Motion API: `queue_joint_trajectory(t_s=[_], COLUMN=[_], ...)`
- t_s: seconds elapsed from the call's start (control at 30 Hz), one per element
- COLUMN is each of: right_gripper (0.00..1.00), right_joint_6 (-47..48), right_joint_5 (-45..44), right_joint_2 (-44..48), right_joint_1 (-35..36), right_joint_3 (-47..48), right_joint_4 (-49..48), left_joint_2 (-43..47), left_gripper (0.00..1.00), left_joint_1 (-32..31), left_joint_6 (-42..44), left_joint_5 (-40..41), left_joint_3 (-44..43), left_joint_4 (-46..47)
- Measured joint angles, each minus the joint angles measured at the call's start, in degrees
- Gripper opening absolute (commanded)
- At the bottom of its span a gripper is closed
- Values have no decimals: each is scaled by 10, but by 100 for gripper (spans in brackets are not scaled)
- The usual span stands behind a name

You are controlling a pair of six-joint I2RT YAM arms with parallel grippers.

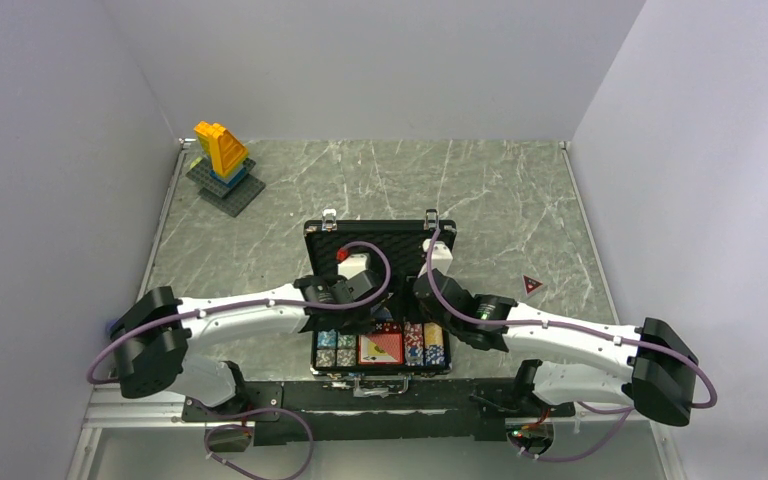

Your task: Pack up texas hold em set

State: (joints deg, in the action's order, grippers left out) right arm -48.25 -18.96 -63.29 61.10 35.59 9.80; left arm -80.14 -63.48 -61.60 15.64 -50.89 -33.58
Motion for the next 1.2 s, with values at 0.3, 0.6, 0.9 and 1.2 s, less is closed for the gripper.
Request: queue_joint_trajectory(t_s=[0.3, 0.6, 0.9, 1.2], right_gripper=[52, 52, 52, 52], right_joint_6=[0, -4, -4, -4], right_joint_5=[0, 0, 1, 3], right_joint_2=[4, 4, 4, 2], right_joint_1=[0, 0, 0, 0], right_joint_3=[-6, -6, -7, -7], right_joint_4=[0, 0, 0, 0], left_joint_2=[-40, -61, -80, -86], left_gripper=[0, 0, 5, 21], left_joint_1=[1, 6, 7, 8], left_joint_6=[19, 32, 40, 50], left_joint_5=[-8, -13, -20, -23], left_joint_3=[-12, -12, -15, -17], left_joint_4=[15, 26, 38, 40])
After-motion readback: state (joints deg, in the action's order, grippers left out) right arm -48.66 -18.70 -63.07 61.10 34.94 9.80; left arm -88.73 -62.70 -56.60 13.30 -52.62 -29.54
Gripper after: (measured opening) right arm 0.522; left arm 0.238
